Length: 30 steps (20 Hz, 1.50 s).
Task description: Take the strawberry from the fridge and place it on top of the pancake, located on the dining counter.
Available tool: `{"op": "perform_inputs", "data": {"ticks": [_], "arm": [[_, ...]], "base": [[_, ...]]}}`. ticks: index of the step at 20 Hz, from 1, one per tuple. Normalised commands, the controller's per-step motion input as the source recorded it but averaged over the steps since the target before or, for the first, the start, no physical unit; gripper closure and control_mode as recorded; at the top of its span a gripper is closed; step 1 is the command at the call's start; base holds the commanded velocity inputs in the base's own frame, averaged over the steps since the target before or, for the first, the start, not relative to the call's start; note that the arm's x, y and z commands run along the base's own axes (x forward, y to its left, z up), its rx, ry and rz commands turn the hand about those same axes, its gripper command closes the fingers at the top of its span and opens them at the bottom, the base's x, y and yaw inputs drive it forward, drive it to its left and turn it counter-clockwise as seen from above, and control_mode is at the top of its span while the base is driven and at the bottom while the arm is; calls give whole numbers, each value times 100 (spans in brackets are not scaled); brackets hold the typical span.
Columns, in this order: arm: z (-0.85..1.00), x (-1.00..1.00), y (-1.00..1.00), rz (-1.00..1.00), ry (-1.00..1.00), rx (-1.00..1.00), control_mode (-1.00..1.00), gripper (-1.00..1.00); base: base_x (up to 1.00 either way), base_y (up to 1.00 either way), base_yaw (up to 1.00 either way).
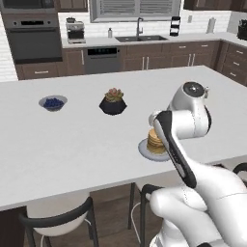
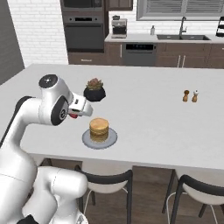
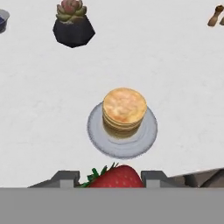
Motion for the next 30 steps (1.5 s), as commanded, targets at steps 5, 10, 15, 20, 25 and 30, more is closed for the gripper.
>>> {"op": "perform_inputs", "data": {"ticks": [5,10,15,20,25,30], "arm": [[-42,100,-37,0,21,1,-100,100],[-69,51,-20,0,7,0,-100,100],[-53,23,-2,0,3,0,-100,100],[-33,52,0,0,-5,0,-100,100],[-36,46,0,0,-4,0,-100,100],[-36,0,-3,0,4,0,-100,100]], "base": [[0,0,0],[0,0,0],[0,0,0],[0,0,0],[0,0,0],[0,0,0]]}}
